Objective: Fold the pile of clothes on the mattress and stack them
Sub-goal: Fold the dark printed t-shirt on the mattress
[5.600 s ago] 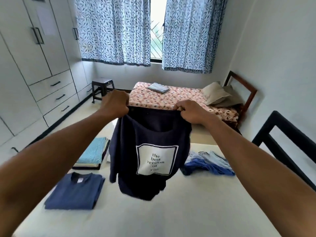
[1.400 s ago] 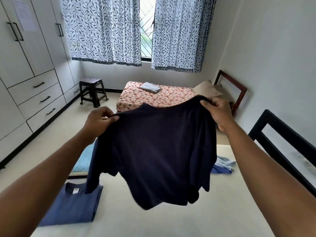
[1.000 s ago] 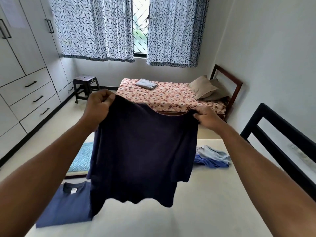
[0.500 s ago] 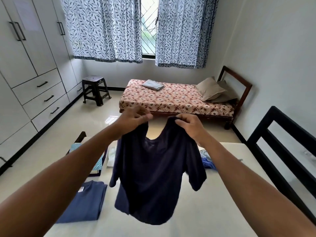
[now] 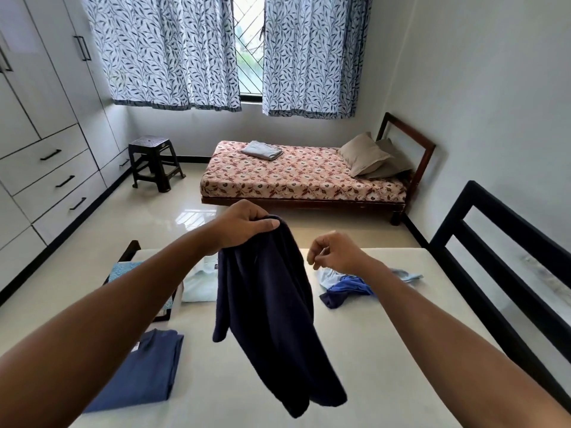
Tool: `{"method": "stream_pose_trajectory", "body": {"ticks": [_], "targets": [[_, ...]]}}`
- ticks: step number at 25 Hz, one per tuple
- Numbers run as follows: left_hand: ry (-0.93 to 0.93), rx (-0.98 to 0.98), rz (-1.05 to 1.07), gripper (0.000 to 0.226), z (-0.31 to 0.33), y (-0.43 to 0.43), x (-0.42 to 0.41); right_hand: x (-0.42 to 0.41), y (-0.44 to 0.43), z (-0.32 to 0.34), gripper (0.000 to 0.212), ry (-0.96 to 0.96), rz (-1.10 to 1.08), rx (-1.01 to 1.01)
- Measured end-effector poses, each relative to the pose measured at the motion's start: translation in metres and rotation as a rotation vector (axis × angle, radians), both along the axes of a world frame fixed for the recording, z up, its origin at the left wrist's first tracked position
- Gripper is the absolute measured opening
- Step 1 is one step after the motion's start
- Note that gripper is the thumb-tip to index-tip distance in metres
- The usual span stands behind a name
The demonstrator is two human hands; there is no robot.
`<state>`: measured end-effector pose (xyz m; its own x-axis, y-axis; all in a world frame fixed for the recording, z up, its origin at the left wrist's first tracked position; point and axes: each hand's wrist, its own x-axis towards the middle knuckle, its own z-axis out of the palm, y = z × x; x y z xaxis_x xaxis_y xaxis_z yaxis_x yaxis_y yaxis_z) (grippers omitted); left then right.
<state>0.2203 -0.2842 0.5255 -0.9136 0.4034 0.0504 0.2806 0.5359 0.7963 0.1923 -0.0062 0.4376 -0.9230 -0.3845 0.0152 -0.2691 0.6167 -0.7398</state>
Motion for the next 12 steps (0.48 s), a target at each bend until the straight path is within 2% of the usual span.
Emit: {"method": "stream_pose_trajectory", "body": {"ticks": [3, 5, 6, 7, 10, 12], "targets": [[-0.053, 0.073, -0.062, 0.044, 0.001, -0.005, 0.001, 0.0, 0.005, 0.005, 0.021, 0.006, -0.069, -0.158], [-0.072, 0.088, -0.113, 0.043, 0.003, -0.005, 0.001, 0.003, -0.005, 0.007, 0.03, -0.162, 0.054, -0.235], [-0.077, 0.093, -0.129, 0.043, 0.003, -0.005, 0.001, 0.006, -0.014, 0.002, 0.035, -0.22, 0.118, -0.204], [-0.078, 0.095, -0.134, 0.044, 0.003, -0.004, 0.002, 0.009, -0.023, -0.005, 0.034, -0.21, 0.158, -0.135], [-0.075, 0.087, -0.134, 0.047, 0.005, -0.008, 0.003, 0.006, -0.041, -0.027, 0.016, 0.003, 0.161, 0.028], [-0.079, 0.075, -0.119, 0.045, 0.005, -0.018, 0.002, -0.002, -0.038, -0.022, 0.026, 0.046, 0.082, 0.007]]}}
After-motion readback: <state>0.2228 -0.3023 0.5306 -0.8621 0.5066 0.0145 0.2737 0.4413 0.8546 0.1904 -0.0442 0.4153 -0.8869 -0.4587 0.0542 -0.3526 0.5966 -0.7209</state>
